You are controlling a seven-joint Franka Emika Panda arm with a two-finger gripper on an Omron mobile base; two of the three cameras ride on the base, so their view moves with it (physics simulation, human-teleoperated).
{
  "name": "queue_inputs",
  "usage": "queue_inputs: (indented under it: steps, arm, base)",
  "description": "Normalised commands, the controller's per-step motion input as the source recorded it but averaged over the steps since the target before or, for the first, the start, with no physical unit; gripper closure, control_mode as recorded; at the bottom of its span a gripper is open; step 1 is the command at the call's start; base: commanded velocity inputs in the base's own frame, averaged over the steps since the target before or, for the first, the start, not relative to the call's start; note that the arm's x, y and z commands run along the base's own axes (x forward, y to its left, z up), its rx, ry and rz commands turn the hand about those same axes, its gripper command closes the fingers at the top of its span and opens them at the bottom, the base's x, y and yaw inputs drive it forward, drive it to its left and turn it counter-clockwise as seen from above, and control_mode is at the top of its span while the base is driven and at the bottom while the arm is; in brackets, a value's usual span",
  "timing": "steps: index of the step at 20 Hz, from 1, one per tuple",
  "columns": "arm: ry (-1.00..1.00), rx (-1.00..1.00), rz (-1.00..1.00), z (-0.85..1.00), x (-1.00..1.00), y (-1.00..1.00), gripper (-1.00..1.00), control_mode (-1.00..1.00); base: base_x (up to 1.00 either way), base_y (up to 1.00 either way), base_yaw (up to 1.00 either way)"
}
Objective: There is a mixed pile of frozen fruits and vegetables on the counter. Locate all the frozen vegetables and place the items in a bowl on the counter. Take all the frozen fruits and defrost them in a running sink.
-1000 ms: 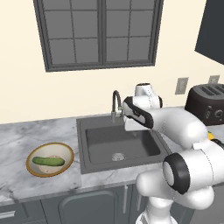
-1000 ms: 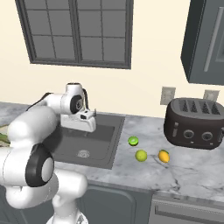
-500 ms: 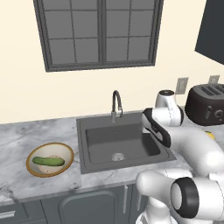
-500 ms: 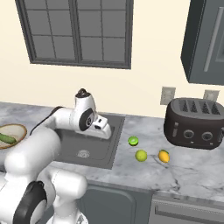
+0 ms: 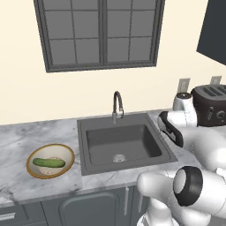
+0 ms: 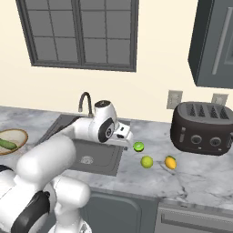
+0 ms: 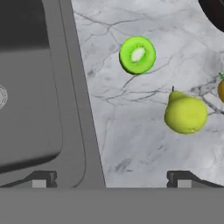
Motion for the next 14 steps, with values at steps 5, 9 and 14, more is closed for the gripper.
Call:
queue_inputs:
  steps: [5,9,14]
  arm:
    - [0.11,0.00,-0.10,0.00,0.13,-0.79,-1.00,-1.00]
    - [0.15,0.00,-0.13,0.00,0.12,-0.76,-1.00,-1.00]
    - [0.13,0.01,-0.14,0.00,0.09,-0.75,-1.00,-1.00]
  base:
    - [0.00,0.00,0.00]
    - [0.00,0.00,0.00]
    - [0.00,0.00,0.00]
